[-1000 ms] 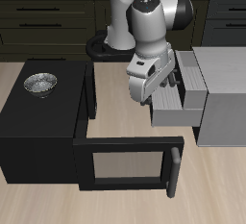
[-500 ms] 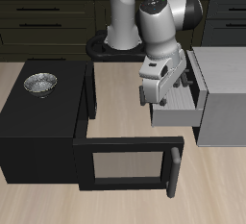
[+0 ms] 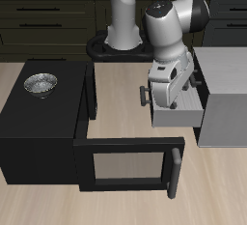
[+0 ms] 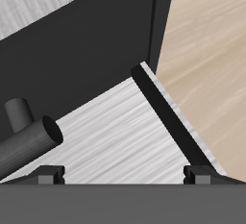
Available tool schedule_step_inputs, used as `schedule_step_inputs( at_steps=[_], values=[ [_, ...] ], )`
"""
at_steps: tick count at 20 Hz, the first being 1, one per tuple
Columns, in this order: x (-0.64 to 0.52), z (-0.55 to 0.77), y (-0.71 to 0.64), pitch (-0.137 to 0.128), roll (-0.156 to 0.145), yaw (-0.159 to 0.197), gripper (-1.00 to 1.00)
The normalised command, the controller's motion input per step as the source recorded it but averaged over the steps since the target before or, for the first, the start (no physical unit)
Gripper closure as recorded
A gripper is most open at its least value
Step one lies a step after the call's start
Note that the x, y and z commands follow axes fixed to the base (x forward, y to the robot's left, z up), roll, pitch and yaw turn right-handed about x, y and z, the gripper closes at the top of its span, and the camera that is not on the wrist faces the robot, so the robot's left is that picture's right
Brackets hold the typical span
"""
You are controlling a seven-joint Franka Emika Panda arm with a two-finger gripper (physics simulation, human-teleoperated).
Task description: Close the top and middle drawer of the white cabinet and close the microwave
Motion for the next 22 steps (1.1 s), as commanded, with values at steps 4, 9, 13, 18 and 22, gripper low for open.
schedule_step_inputs(
  at_steps=[4, 9, 13, 18, 22],
  values=[
    [-0.02, 0.06, 0.23, -0.041, 0.036, 0.002, -1.00],
    [-0.07, -0.02, -0.06, 0.013, 0.011, 0.027, -1.00],
    [-0.08, 0.06, -0.29, 0.030, -0.006, 0.035, -1.00],
    [-0.08, 0.19, -0.35, 0.011, -0.031, 0.008, -1.00],
    [-0.04, 0.08, -0.30, -0.005, -0.041, 0.034, -1.00]
  ],
)
